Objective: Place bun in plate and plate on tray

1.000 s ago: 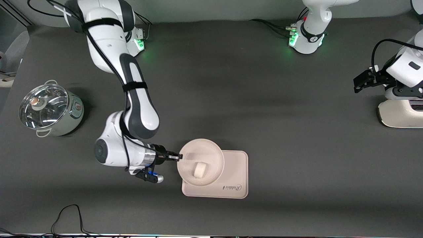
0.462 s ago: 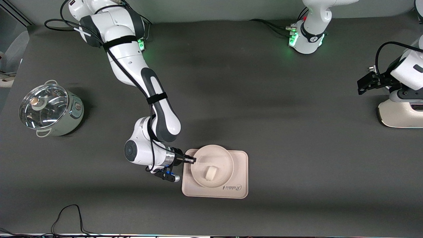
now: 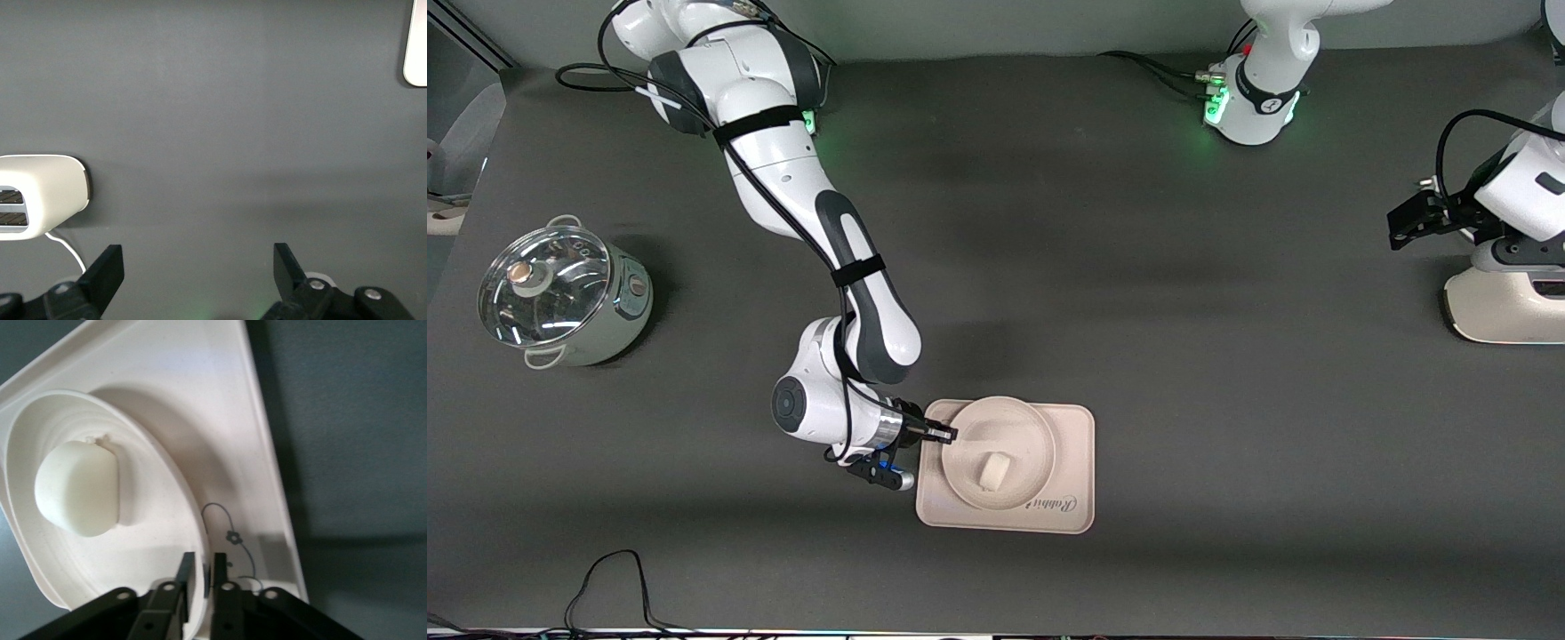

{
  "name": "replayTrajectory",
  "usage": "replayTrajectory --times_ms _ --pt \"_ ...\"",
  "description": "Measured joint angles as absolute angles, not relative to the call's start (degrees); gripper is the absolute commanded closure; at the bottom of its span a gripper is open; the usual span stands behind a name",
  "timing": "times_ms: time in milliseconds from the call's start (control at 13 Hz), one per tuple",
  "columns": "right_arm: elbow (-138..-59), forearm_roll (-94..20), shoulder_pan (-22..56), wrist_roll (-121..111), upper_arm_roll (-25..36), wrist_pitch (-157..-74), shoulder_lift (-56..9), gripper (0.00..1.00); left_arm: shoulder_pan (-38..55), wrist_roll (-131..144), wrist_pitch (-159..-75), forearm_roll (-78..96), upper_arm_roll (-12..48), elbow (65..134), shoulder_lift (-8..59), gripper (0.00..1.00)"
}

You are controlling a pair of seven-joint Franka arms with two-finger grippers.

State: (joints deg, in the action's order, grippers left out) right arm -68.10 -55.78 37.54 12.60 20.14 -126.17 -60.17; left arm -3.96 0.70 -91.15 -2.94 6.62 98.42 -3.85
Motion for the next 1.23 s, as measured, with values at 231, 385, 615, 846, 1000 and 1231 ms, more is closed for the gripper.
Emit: replayTrajectory --times_ms 231,385,615,846,1000,1231 --pt "-67.39 -55.78 37.54 12.83 20.1 -126.17 -60.15 0.0 -3.96 0.69 -90.78 -2.93 6.76 98.37 -3.85 0.0" --pt "-66.68 -55.75 37.37 12.84 20.43 -125.54 -59.74 0.0 -3.95 0.7 -90.97 -2.85 6.95 98.36 -3.69 0.0" --pt "-66.5 -49.49 36.89 12.41 23.01 -117.88 -55.83 0.0 -3.94 0.7 -93.58 -2.85 7.05 98.37 -1.95 0.0" --pt "-71.12 -39.11 36.43 9.58 23.8 -112.12 -47.36 0.0 -3.91 0.69 -95.82 -2.93 7.13 98.33 0.92 0.0" --pt "-78.66 -32.32 36.4 6.16 24.14 -111.28 -39.02 0.0 -3.89 0.69 -95.88 -2.95 7.27 98.23 1.57 0.0" --pt "-90.03 -20.74 36.34 3.42 24.89 -110.91 -25.54 0.0 -3.55 0.46 -95.87 -2.95 7.49 98.01 1.58 0.0"
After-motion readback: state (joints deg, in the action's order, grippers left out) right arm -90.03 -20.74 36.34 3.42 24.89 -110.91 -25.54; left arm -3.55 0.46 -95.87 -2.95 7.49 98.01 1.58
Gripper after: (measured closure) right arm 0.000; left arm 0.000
